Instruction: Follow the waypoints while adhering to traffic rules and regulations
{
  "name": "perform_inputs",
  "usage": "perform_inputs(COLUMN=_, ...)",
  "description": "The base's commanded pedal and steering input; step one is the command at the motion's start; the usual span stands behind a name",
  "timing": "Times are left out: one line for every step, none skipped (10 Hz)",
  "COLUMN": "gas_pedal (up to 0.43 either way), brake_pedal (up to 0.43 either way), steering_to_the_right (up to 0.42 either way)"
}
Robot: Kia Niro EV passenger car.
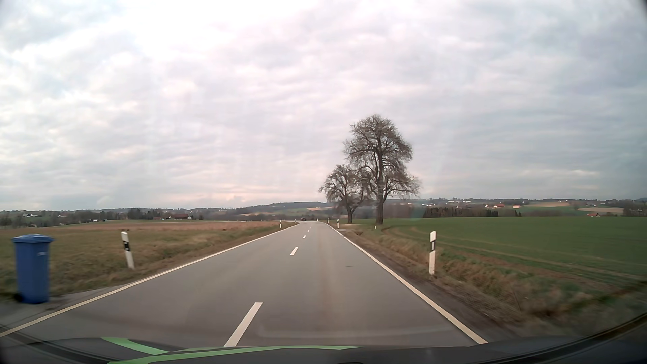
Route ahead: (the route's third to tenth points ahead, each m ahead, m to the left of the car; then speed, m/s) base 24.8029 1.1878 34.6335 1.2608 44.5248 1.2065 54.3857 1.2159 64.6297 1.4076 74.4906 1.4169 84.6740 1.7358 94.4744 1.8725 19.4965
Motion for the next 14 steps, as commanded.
perform_inputs(gas_pedal=0.169, brake_pedal=0.000, steering_to_the_right=0.000)
perform_inputs(gas_pedal=0.169, brake_pedal=0.000, steering_to_the_right=-0.001)
perform_inputs(gas_pedal=0.169, brake_pedal=0.000, steering_to_the_right=-0.001)
perform_inputs(gas_pedal=0.169, brake_pedal=0.000, steering_to_the_right=-0.001)
perform_inputs(gas_pedal=0.169, brake_pedal=0.000, steering_to_the_right=-0.001)
perform_inputs(gas_pedal=0.169, brake_pedal=0.000, steering_to_the_right=-0.002)
perform_inputs(gas_pedal=0.169, brake_pedal=0.000, steering_to_the_right=-0.004)
perform_inputs(gas_pedal=0.169, brake_pedal=0.000, steering_to_the_right=-0.004)
perform_inputs(gas_pedal=0.169, brake_pedal=0.000, steering_to_the_right=-0.004)
perform_inputs(gas_pedal=0.169, brake_pedal=0.000, steering_to_the_right=-0.004)
perform_inputs(gas_pedal=0.169, brake_pedal=0.000, steering_to_the_right=-0.005)
perform_inputs(gas_pedal=0.169, brake_pedal=0.000, steering_to_the_right=-0.004)
perform_inputs(gas_pedal=0.169, brake_pedal=0.000, steering_to_the_right=-0.004)
perform_inputs(gas_pedal=0.169, brake_pedal=0.000, steering_to_the_right=-0.004)
